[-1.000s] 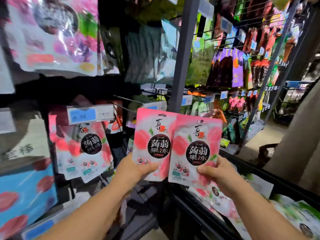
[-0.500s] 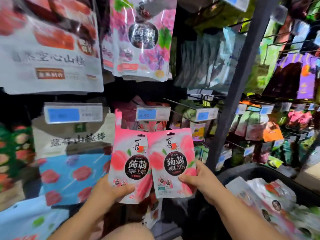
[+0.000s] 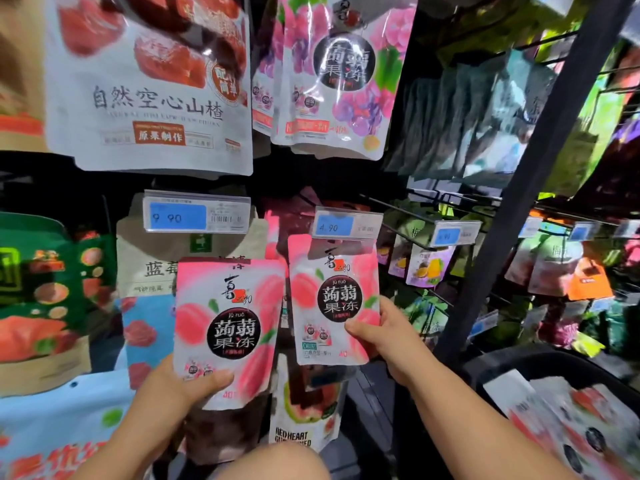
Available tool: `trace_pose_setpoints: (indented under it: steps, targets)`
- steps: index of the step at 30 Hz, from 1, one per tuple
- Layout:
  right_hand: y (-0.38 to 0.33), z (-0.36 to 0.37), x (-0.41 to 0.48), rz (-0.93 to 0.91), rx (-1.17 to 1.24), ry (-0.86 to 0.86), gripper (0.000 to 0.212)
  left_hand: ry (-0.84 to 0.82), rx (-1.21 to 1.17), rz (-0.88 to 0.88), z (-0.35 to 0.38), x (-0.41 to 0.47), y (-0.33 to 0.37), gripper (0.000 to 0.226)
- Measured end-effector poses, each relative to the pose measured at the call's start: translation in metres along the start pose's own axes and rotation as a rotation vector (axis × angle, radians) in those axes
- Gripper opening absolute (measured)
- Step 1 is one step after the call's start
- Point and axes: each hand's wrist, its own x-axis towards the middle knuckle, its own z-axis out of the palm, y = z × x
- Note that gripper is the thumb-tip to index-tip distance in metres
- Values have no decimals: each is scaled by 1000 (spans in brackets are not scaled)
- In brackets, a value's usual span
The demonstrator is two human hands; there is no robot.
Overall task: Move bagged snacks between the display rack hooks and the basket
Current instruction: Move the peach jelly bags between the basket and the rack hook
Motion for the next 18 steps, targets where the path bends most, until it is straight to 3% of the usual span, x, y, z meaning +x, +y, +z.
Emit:
trace_pose_setpoints:
  steps: [5,12,15,16,18]
  targets:
    - [4,5,10,1,4,1,38,16,-21,2,-5,4,-2,80]
    - [6,21,37,32,-164,5,58,-28,-48,22,7,10,-2,74]
    - [6,30,42,38,-321,-10,72,-28,-56,36,18,13,4,49]
    - [4,31,40,37,-365,-1,73,-39,-77,37,23,13,8,43]
    - [3,32,36,21,-399,31,61,-104,-104,36,31,14,15,53]
